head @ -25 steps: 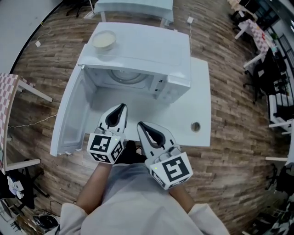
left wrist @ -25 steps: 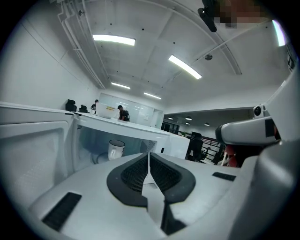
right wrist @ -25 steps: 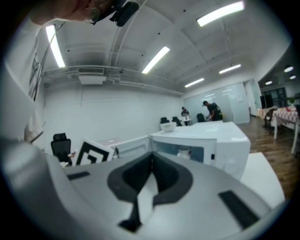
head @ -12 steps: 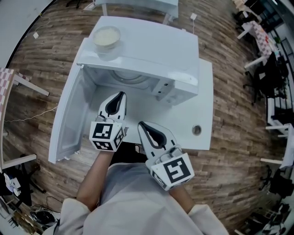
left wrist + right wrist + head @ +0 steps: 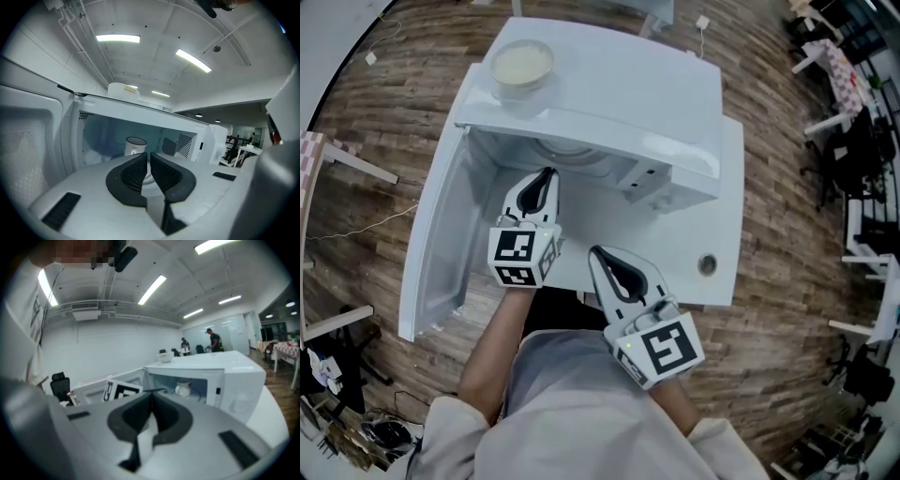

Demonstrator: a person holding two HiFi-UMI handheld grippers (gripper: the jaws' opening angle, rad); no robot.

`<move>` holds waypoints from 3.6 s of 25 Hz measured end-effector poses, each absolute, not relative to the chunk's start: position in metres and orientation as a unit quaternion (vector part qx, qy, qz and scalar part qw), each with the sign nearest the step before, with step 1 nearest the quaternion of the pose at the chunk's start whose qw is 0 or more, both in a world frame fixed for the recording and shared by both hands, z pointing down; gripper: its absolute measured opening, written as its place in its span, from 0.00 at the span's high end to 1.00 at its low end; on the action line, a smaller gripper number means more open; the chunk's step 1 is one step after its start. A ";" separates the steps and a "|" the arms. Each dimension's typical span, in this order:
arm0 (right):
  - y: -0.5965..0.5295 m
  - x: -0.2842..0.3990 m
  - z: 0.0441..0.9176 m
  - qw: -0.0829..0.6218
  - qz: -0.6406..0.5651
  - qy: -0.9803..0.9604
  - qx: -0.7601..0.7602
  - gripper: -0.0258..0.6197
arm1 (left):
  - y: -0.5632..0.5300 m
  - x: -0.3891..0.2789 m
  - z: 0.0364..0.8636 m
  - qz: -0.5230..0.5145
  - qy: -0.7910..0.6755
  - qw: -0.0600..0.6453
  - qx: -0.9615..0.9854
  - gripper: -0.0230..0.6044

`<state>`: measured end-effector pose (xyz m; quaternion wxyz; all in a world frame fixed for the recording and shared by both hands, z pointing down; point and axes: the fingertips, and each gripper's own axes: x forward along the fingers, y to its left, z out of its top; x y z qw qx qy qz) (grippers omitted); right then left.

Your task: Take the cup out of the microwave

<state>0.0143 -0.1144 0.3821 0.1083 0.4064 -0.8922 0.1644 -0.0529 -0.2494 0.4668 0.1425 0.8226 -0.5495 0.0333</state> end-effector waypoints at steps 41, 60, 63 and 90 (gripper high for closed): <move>-0.155 0.018 0.414 0.128 0.206 -0.876 0.416 0.92 | -0.355 -0.052 0.534 0.092 -0.550 0.179 0.811 0.69; -0.164 0.022 0.423 0.123 0.227 -0.867 0.426 0.92 | -0.370 -0.048 0.534 0.088 -0.552 0.173 0.811 0.69; -0.164 0.024 0.426 0.127 0.229 -0.867 0.425 0.92 | -0.372 -0.046 0.535 0.088 -0.552 0.168 0.812 0.70; -0.156 0.021 0.426 0.133 0.227 -0.868 0.420 0.92 | -0.353 -0.040 0.531 0.092 -0.547 0.132 0.821 0.86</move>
